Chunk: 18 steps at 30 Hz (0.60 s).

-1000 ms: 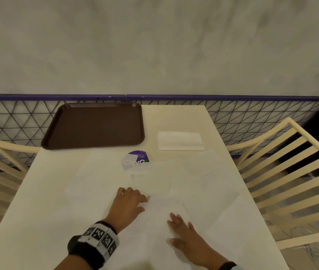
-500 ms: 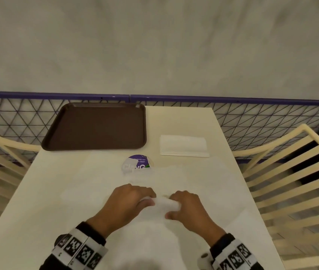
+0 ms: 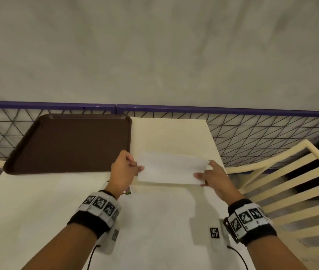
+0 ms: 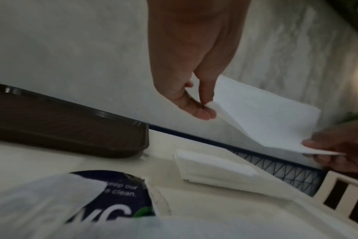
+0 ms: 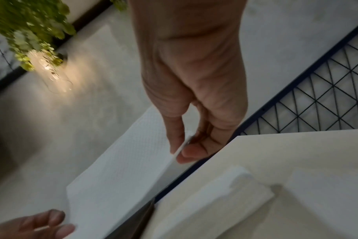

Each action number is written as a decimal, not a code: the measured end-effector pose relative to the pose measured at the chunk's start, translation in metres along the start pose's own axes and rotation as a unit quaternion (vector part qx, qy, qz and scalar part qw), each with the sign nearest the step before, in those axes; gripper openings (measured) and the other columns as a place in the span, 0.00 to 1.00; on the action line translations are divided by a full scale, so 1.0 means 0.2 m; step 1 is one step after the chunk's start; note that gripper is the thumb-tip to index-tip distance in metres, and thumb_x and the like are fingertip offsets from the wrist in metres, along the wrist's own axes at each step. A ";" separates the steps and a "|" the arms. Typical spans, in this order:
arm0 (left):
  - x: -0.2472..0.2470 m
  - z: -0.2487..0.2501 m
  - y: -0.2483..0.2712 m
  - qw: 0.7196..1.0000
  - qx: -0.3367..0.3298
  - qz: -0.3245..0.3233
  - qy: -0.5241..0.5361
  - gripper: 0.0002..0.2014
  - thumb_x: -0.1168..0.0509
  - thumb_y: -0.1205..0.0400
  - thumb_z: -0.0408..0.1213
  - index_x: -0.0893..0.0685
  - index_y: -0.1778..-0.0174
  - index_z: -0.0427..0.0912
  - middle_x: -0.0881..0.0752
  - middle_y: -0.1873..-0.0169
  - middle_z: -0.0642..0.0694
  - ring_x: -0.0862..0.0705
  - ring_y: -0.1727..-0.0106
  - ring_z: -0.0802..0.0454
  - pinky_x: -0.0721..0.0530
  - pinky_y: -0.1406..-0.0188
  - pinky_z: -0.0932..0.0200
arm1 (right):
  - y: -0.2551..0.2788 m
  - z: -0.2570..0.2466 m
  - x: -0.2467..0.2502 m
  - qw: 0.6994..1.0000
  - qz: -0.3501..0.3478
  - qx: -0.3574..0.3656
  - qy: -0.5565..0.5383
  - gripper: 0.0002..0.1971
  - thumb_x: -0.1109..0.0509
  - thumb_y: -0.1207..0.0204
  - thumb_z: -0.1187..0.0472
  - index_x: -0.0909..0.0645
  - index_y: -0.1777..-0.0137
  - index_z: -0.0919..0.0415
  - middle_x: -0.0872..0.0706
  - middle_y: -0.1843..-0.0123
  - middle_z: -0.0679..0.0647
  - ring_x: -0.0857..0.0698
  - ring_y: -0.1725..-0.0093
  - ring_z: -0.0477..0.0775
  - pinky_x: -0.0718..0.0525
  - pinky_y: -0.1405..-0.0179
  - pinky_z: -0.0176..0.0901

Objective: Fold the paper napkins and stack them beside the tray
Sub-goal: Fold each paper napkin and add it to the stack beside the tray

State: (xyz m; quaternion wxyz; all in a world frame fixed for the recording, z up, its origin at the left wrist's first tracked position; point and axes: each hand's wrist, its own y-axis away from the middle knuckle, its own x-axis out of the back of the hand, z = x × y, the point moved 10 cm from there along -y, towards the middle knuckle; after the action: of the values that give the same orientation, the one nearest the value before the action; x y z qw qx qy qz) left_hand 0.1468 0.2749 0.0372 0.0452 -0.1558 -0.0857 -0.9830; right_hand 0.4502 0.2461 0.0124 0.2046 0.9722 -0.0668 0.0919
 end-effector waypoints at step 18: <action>-0.45 -0.29 -0.35 0.958 0.013 -0.094 -0.270 0.19 0.23 0.32 0.30 0.17 0.47 0.35 0.21 0.49 0.41 0.23 0.47 0.47 0.29 0.51 0.65 | -0.40 0.20 -0.08 0.930 0.052 0.057 0.359 0.16 0.42 0.19 0.65 0.19 0.35 0.60 0.18 0.51 0.59 0.18 0.47 0.62 0.29 0.57 0.36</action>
State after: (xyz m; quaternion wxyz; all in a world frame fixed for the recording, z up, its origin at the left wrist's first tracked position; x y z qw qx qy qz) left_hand 0.2065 0.3394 -0.0570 -0.0702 -0.4063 -0.1217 -0.9029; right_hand 0.4552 0.3044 -0.0581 0.1540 0.8795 -0.0338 0.4490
